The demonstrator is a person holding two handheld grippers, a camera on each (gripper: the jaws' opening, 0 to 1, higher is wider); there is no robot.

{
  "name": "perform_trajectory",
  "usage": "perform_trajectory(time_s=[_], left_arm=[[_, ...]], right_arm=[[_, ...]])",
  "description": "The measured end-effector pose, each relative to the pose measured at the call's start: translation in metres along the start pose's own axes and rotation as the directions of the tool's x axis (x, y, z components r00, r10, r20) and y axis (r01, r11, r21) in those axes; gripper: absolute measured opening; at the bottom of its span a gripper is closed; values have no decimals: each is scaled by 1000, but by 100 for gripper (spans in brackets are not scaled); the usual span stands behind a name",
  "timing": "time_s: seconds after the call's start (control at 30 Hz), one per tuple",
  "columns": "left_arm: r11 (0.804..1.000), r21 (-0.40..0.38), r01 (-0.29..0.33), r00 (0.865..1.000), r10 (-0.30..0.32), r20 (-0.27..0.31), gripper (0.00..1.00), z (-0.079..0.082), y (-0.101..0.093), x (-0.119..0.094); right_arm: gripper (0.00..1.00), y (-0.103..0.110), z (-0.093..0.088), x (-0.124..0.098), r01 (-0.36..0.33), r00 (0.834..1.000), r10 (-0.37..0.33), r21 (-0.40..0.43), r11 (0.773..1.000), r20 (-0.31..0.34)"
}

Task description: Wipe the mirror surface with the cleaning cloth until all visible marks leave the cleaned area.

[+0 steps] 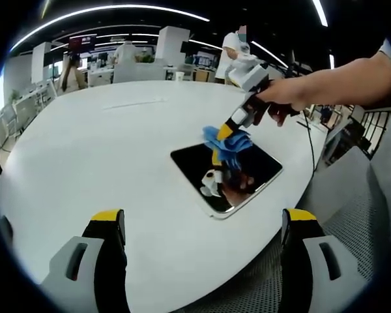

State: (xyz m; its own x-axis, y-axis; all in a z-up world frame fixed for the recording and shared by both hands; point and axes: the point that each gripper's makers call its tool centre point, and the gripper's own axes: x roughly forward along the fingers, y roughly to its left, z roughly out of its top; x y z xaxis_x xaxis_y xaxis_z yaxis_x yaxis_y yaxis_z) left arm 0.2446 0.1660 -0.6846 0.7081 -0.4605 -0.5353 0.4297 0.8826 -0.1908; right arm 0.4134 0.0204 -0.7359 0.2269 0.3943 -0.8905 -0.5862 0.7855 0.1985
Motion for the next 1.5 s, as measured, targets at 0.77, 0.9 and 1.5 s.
perform_trajectory(time_s=[0.77,0.9,1.5], left_arm=[[1000,2,-5,1000,5,1,98,0,1,0],[1000,2,-8,1000,8,2,98,0,2,0],[1000,18,-21,1000,21,15,99,3,3,-4]], right_arm=[[2,-9,-6,-3,30,999,-30,19,999,-12],[2,-5,-11,-4,41,999,-40,10,999,-20],[2,6,-38,-14,35,999,-36,53,998,11]])
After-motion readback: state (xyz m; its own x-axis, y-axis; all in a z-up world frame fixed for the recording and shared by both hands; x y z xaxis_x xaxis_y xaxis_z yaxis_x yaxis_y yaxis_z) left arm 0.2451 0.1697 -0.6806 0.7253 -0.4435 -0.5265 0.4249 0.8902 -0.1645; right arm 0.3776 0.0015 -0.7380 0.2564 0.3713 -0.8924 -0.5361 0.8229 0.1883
